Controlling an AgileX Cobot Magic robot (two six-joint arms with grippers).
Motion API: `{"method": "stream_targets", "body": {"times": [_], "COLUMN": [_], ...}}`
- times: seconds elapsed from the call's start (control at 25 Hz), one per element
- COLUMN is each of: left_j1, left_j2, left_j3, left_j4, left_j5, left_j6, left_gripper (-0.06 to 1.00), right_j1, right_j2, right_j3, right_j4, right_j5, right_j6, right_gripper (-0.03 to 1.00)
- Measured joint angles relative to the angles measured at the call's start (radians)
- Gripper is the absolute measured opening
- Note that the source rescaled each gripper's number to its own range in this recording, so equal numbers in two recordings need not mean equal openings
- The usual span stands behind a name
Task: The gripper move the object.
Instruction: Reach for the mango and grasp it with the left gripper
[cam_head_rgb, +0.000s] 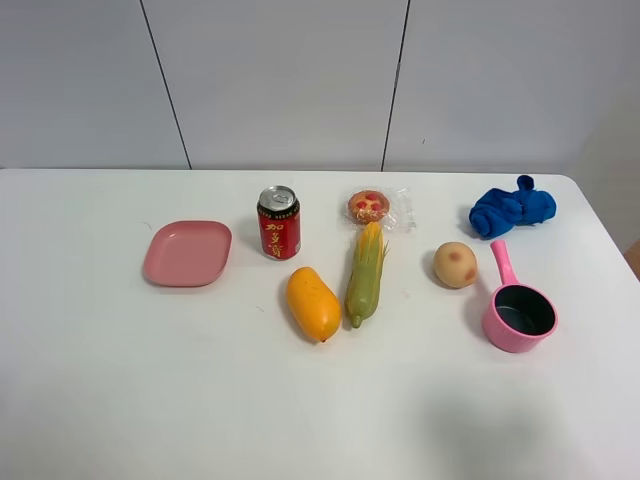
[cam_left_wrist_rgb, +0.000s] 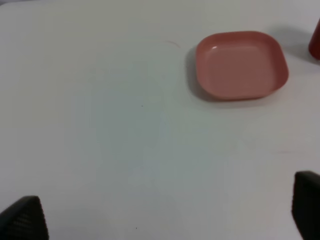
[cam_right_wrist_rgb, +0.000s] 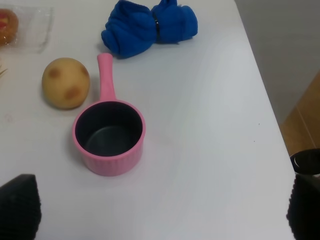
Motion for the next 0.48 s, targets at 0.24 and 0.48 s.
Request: {"method": "stream_targets", "body": {"times": [0.24, 0.48], "left_j1": [0.0, 0.0], "left_j2": [0.008, 0.055], "left_j3": [0.0, 0.0], "left_j4": [0.002, 0.004], "left_j5": [0.0, -0.001], "left_j6": [-0.036, -0.054], "left_gripper": [1.0, 1.0], "right_j1": [0.0, 0.0], "right_j2": [0.0, 0.0], "right_j3": [0.0, 0.0], "right_j4": [0.0, 0.0], "right_j5": [0.0, 0.0], "right_j6": [0.0, 0.0], "right_gripper": [1.0, 1.0]}}
